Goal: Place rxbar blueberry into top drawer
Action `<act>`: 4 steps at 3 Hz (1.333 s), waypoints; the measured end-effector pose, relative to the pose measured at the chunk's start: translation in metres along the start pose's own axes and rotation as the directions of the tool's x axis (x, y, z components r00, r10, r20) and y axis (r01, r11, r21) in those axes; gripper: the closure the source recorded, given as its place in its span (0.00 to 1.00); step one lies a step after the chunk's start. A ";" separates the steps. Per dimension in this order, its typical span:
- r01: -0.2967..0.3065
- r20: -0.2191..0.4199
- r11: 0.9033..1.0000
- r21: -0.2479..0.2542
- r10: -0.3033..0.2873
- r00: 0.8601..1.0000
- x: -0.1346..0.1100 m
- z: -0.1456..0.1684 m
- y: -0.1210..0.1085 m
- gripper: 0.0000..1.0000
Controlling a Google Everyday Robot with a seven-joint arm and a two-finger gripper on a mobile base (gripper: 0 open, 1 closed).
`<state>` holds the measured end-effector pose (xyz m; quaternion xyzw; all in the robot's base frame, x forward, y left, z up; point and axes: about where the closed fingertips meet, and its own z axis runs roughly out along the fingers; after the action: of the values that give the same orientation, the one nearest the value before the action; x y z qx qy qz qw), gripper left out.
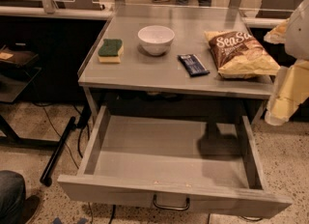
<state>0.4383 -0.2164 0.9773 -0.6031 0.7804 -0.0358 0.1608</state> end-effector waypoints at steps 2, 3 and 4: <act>-0.020 0.048 1.000 -0.003 0.020 0.999 0.005 0.018 -0.010 0.00; -0.005 0.135 1.000 -0.018 0.007 0.991 -0.002 0.046 -0.033 0.00; 0.004 0.203 0.998 -0.065 0.010 0.979 -0.015 0.069 -0.059 0.00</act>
Offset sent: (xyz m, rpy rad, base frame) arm 0.0364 -0.0147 -0.0449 0.1326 -0.0027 -0.0153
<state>0.5166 -0.2087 0.9302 -0.6075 0.7615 0.0519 0.2200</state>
